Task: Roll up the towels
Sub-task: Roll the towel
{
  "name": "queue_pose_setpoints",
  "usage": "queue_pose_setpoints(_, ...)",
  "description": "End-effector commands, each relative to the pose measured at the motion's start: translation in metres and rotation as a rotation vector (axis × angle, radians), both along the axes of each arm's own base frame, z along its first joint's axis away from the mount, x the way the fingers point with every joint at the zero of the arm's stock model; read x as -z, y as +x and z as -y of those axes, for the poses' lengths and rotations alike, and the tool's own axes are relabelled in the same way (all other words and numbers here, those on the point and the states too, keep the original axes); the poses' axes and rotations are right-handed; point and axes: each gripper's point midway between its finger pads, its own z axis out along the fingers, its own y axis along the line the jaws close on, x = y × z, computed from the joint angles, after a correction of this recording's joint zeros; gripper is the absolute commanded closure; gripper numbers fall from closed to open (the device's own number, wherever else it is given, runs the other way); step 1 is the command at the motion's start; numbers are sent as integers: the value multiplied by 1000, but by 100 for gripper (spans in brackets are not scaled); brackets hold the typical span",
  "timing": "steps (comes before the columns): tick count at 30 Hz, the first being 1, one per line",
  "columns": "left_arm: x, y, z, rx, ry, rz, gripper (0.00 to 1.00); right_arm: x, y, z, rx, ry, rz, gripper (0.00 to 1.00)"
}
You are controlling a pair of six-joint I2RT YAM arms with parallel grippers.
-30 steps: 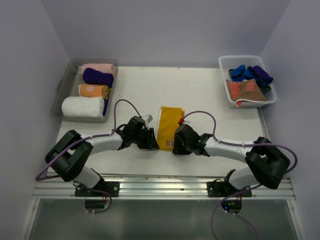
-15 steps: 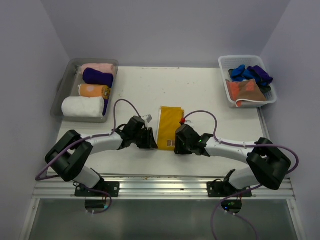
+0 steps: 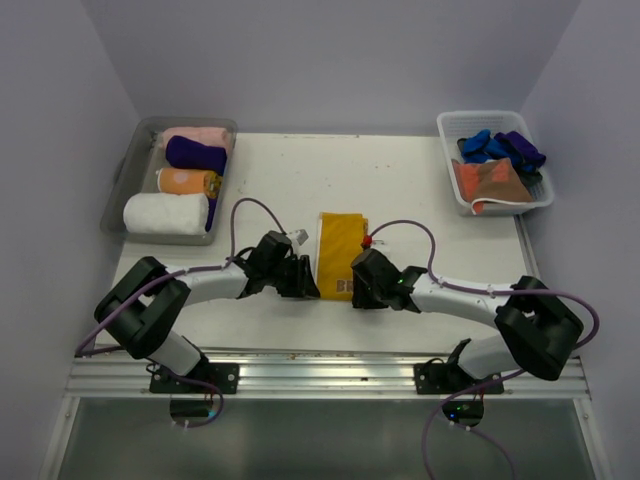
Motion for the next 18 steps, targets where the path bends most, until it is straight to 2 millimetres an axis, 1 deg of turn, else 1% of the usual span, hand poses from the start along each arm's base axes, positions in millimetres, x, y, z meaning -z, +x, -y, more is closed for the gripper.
queue_pose_setpoints(1, 21, -11, -16, 18, 97, -23, 60, -16, 9, 3, 12, -14, 53, 58)
queue_pose_setpoints(3, 20, -9, -16, 18, 106, -18, 62, -18, 10, 4, 16, -17, 59, 60)
queue_pose_setpoints(5, 20, -9, -13, 23, 105, -18, 62, -19, 11, 3, 14, -15, 59, 60)
queue_pose_setpoints(9, 19, -9, -10, 35, 107, -18, 60, -23, 11, -1, 2, -1, 60, 60)
queue_pose_setpoints(11, 19, -9, -10, 28, 111, -13, 62, -27, 13, -3, -1, 2, 66, 61)
queue_pose_setpoints(12, 19, -9, -10, 26, 111, -14, 65, -27, 13, -3, -1, 3, 67, 61)
queue_pose_setpoints(15, 20, -10, -9, 29, 111, -14, 67, -33, 14, -4, -4, 11, 78, 61)
queue_pose_setpoints(18, 21, -11, -9, 28, 114, -18, 67, -33, 15, -4, -4, 6, 84, 60)
